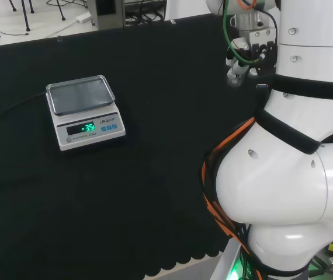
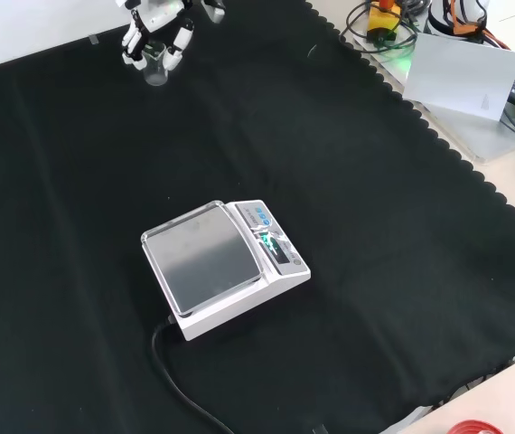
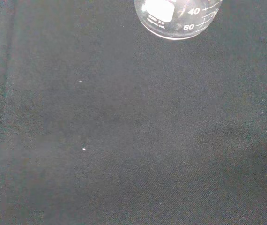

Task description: Pick up the beaker.

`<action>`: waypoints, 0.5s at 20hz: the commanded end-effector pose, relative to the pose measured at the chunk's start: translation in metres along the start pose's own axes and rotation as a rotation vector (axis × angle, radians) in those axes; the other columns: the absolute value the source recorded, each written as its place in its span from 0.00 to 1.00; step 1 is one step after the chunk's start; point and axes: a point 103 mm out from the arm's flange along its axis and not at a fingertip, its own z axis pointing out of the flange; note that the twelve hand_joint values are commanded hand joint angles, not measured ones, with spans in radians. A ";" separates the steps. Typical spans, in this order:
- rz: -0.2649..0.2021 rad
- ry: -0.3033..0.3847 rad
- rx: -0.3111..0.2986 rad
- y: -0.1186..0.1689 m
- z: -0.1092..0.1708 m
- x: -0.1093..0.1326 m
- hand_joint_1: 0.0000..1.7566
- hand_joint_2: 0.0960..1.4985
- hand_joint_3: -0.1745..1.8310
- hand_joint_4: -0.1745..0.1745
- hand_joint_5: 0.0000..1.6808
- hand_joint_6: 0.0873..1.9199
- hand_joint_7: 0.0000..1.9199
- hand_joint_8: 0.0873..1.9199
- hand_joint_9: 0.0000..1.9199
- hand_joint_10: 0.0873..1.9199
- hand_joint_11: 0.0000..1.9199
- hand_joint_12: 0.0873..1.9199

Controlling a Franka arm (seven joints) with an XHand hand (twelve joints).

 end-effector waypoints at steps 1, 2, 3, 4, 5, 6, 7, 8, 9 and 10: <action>-0.010 -0.005 0.003 -0.012 -0.010 0.011 0.63 0.81 0.07 0.00 0.46 0.67 0.25 0.48 0.41 0.43 0.41 0.62; -0.009 -0.002 0.005 -0.013 -0.009 0.012 0.63 0.81 0.07 0.00 0.46 0.67 0.26 0.48 0.41 0.43 0.42 0.62; -0.008 0.002 0.005 -0.014 -0.009 0.012 0.63 0.81 0.07 0.00 0.46 0.67 0.26 0.48 0.41 0.43 0.42 0.62; -0.007 0.003 0.001 -0.014 -0.009 0.011 0.63 0.81 0.07 0.00 0.46 0.67 0.26 0.48 0.41 0.43 0.42 0.62; -0.005 0.001 0.001 -0.014 -0.009 0.011 0.63 0.81 0.07 0.00 0.46 0.67 0.26 0.48 0.42 0.43 0.42 0.62; -0.001 0.001 0.001 -0.014 -0.009 0.010 0.63 0.81 0.07 0.00 0.46 0.67 0.26 0.48 0.42 0.43 0.42 0.62; 0.001 0.003 0.002 -0.014 -0.010 0.010 0.63 0.81 0.07 0.00 0.46 0.67 0.26 0.48 0.42 0.43 0.42 0.62; 0.000 -0.001 0.000 -0.014 -0.010 0.011 0.63 0.81 0.07 0.00 0.46 0.67 0.26 0.48 0.42 0.43 0.42 0.62; 0.000 -0.004 0.000 -0.014 -0.011 0.011 0.63 0.81 0.07 0.00 0.46 0.67 0.26 0.48 0.42 0.43 0.42 0.62; 0.001 -0.007 0.000 -0.014 -0.013 0.011 0.63 0.81 0.07 0.00 0.46 0.67 0.26 0.48 0.42 0.43 0.42 0.61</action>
